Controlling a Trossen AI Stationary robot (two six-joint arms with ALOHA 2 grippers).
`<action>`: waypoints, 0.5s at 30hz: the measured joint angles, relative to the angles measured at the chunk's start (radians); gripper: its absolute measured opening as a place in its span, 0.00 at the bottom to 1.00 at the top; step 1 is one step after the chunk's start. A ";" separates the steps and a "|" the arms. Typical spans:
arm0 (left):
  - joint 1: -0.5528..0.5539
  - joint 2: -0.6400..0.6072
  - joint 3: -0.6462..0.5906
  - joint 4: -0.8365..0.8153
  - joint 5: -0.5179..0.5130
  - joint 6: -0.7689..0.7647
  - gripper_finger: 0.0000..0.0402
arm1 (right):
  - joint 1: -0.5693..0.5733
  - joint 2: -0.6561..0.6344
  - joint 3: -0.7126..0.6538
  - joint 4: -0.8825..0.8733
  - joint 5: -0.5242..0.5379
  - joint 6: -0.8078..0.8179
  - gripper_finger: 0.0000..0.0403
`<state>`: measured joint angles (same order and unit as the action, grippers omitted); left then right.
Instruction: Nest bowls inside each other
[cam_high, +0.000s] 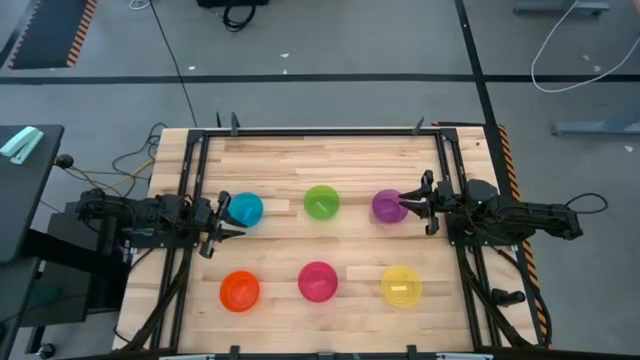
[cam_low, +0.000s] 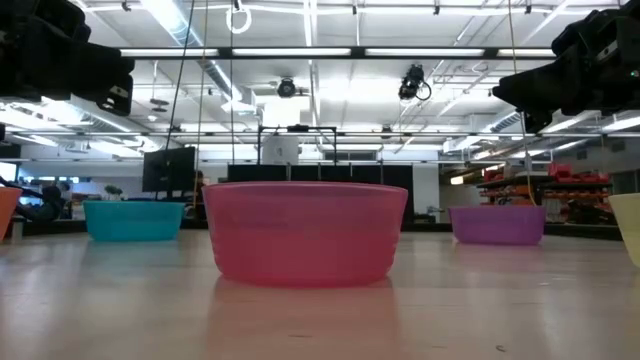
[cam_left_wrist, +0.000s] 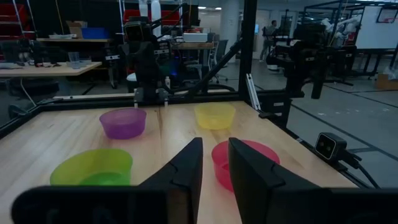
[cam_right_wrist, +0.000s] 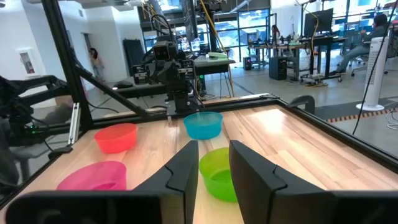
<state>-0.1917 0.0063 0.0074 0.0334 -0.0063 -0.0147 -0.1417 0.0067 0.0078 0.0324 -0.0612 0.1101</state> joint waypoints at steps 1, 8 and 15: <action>0.000 0.000 0.000 0.000 0.000 0.000 0.22 | 0.000 0.000 0.000 0.000 0.000 0.000 0.25; 0.000 0.000 0.000 0.000 0.000 0.000 0.22 | 0.000 0.000 0.000 0.000 0.000 0.000 0.25; 0.000 0.000 0.000 0.000 0.000 0.000 0.21 | 0.000 0.000 0.000 0.000 0.000 0.000 0.25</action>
<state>-0.1918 0.0060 0.0073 0.0333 -0.0064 -0.0147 -0.1417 0.0069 0.0078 0.0322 -0.0612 0.1101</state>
